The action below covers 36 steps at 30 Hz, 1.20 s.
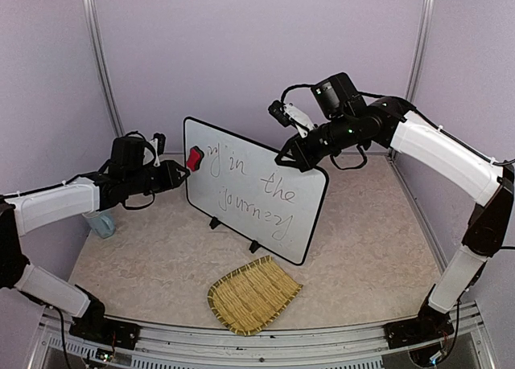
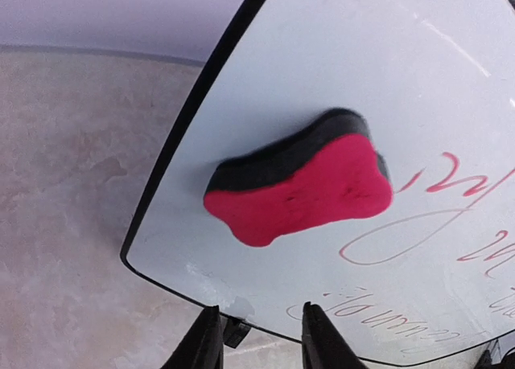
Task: Erase the whiteboard
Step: Erase the center of the whiteboard.
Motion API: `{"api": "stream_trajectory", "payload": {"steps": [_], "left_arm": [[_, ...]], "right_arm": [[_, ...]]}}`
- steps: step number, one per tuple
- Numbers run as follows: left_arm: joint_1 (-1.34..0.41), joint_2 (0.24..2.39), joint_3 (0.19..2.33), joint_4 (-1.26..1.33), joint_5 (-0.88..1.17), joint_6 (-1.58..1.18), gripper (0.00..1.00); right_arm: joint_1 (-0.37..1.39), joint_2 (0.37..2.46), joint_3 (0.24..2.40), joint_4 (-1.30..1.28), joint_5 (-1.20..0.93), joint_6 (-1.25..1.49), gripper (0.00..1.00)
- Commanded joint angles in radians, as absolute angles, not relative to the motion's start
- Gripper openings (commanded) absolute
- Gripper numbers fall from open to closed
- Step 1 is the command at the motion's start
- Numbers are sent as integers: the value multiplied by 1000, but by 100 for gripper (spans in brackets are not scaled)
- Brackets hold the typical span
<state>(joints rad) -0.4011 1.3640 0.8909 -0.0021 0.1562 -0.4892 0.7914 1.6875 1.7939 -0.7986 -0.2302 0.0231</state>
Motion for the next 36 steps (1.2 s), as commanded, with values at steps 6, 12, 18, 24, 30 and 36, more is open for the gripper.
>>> {"api": "stream_trajectory", "payload": {"steps": [6, 12, 18, 24, 30, 36], "left_arm": [[-408, 1331, 876, 110, 154, -254, 39], [-405, 1340, 891, 156, 149, -38, 44], [-384, 1356, 868, 242, 235, 106, 43], [-351, 1381, 827, 312, 348, 229, 44], [-346, 1397, 813, 351, 359, 277, 44], [-362, 1443, 846, 349, 313, 362, 44]], "right_arm": [[814, 1704, 1760, -889, -248, 0, 0], [814, 1693, 1763, -891, -252, -1, 0], [814, 1692, 1762, -890, -246, 0, 0], [815, 1693, 1763, -891, -248, 1, 0], [814, 1687, 1754, -889, -251, 2, 0], [813, 1686, 1747, -884, -253, 2, 0]]}}
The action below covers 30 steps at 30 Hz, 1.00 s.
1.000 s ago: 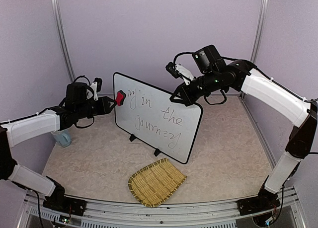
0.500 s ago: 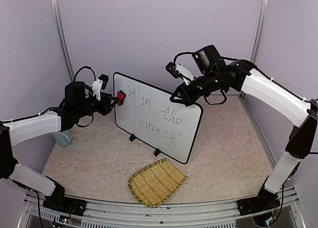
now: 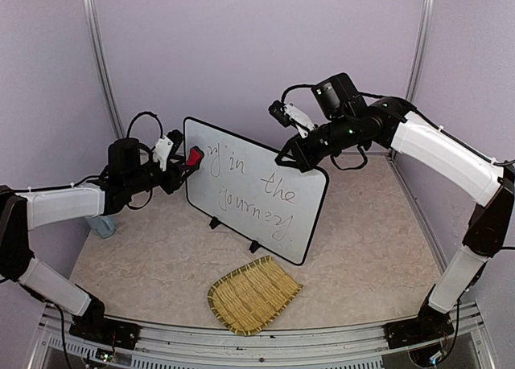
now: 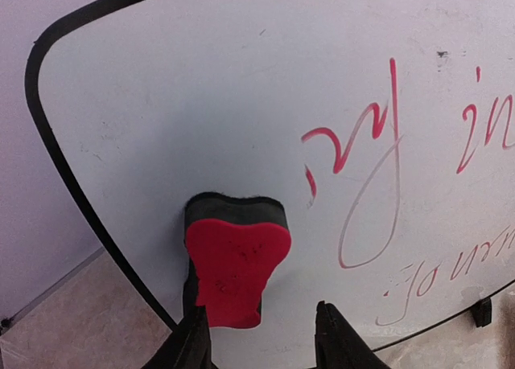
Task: Erase the whiteboard
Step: Erase the center of the whiteboard.
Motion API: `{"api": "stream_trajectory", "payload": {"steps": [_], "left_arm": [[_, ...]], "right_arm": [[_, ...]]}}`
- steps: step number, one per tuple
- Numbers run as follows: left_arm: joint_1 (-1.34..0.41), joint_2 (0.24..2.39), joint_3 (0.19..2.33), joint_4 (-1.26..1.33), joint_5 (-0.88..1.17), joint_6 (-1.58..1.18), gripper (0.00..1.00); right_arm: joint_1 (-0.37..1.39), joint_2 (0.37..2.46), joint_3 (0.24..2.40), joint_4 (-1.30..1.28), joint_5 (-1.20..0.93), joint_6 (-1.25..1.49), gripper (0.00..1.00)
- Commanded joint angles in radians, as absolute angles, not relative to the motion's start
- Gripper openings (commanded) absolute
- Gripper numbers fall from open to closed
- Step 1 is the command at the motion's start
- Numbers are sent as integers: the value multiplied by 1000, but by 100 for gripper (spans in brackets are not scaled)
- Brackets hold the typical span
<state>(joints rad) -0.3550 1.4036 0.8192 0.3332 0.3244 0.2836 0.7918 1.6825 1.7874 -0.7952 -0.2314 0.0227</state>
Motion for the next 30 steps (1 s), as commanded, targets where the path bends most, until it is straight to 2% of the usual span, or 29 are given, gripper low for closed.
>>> {"api": "stream_trajectory", "payload": {"steps": [1, 7, 30], "left_arm": [[-362, 1448, 851, 343, 311, 364, 44], [-363, 1447, 828, 414, 291, 417, 44], [-364, 1516, 924, 352, 281, 470, 44]], "right_arm": [[814, 1684, 1746, -883, -253, 2, 0], [814, 1685, 1741, -881, -255, 2, 0], [814, 1689, 1745, -881, -261, 0, 0]]}}
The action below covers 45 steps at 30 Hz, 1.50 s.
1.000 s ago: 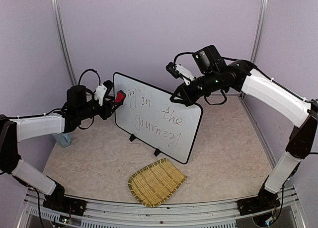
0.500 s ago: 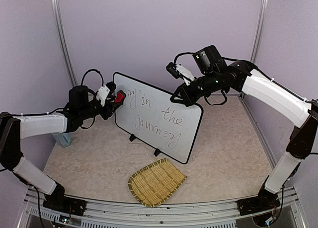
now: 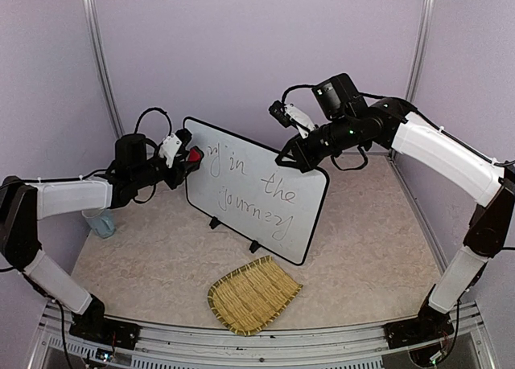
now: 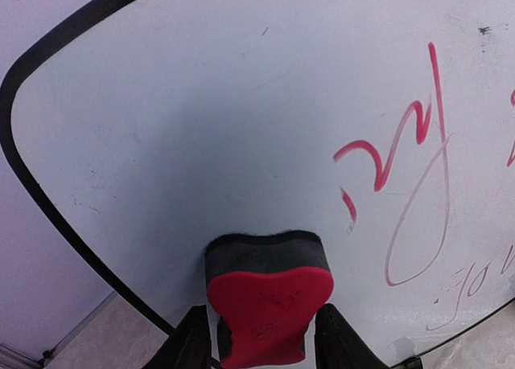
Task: Erase the whiteboard
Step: Erase the center of the whiteboard.
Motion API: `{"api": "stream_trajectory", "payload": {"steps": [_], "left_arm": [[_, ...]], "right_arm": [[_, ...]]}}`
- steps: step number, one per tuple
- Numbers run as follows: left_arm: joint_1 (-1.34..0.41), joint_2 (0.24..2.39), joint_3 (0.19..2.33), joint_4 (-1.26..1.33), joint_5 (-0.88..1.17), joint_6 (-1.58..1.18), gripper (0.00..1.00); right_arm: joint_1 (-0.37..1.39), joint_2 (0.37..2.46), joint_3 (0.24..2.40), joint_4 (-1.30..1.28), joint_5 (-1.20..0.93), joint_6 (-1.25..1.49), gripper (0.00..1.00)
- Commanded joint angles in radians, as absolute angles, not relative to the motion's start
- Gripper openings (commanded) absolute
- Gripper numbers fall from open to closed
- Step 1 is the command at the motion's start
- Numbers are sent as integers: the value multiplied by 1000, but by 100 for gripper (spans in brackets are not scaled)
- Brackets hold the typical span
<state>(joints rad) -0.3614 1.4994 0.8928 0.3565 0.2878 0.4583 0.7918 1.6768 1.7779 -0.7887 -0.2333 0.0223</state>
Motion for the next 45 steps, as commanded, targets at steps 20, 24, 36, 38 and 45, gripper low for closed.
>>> {"api": "stream_trajectory", "payload": {"steps": [20, 24, 36, 38, 45], "left_arm": [[-363, 1543, 949, 337, 292, 448, 39], [-364, 1507, 919, 362, 295, 440, 41], [-365, 1504, 929, 337, 287, 431, 41], [-365, 1501, 928, 336, 290, 426, 41], [-367, 1493, 915, 340, 282, 399, 41]], "right_arm": [[814, 1698, 1750, -882, -258, -2, 0], [814, 1701, 1752, -883, -257, -2, 0], [814, 1694, 1749, -883, -256, -1, 0], [814, 1694, 1746, -883, -254, -2, 0], [814, 1695, 1751, -882, -252, -2, 0]]}}
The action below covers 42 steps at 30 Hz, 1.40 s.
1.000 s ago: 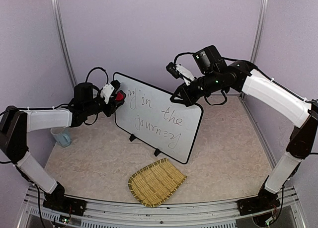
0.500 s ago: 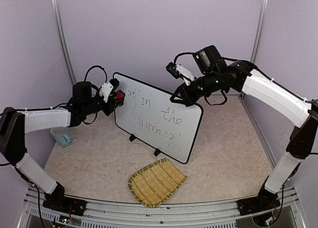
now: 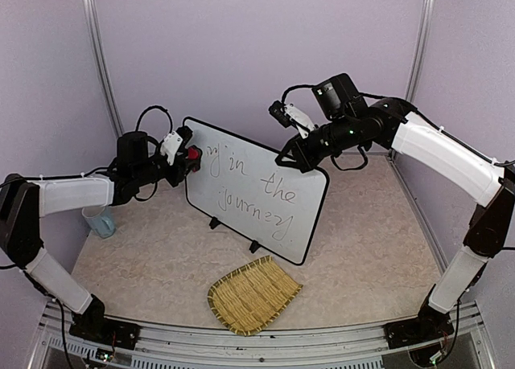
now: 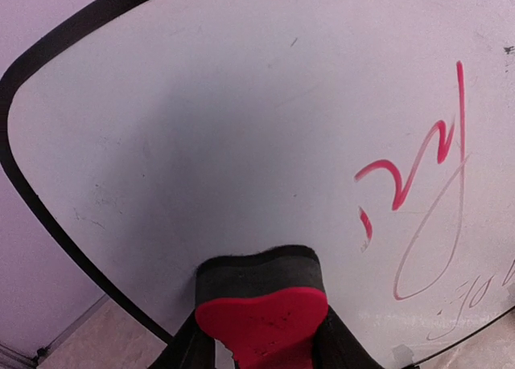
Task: Erase the whiteboard
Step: Erase the center of the whiteboard.
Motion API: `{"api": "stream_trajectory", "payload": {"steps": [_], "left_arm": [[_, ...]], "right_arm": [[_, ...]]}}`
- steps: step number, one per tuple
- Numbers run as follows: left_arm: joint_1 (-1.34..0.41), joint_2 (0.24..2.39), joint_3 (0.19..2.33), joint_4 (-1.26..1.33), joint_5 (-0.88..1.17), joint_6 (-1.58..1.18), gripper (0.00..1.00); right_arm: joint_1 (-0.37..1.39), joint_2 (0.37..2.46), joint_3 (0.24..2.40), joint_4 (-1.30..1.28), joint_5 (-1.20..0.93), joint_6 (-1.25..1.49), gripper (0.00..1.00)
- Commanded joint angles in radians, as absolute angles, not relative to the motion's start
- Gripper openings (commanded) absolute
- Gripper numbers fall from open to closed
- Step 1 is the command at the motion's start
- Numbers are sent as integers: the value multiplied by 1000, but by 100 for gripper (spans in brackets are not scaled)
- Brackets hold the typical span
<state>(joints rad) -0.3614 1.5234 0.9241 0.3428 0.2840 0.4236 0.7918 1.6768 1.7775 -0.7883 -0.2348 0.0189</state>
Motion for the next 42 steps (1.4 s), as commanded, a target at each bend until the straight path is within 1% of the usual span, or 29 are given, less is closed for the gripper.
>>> {"api": "stream_trajectory", "payload": {"steps": [1, 5, 10, 20, 24, 29, 34, 38, 42], "left_arm": [[-367, 1493, 916, 338, 284, 396, 40], [-371, 1491, 914, 340, 290, 377, 37], [-378, 1486, 911, 335, 289, 337, 30], [-414, 1442, 925, 324, 288, 163, 28], [-442, 1432, 948, 291, 226, 101, 27], [-456, 1459, 1017, 215, 203, 29, 21], [-476, 1508, 1108, 117, 79, -11, 21], [-499, 1564, 1170, 40, 60, -10, 20], [-538, 1591, 1166, 22, 25, 8, 19]], "right_arm": [[814, 1695, 1752, -881, -252, -2, 0], [814, 1698, 1752, -882, -252, -2, 0], [814, 1695, 1752, -883, -251, 0, 0], [814, 1697, 1755, -881, -252, 0, 0], [814, 1697, 1754, -881, -251, 0, 0], [814, 1697, 1756, -884, -249, 2, 0], [814, 1692, 1751, -884, -245, 3, 0], [815, 1692, 1748, -881, -245, 2, 0], [814, 1696, 1752, -883, -242, 3, 0]]}}
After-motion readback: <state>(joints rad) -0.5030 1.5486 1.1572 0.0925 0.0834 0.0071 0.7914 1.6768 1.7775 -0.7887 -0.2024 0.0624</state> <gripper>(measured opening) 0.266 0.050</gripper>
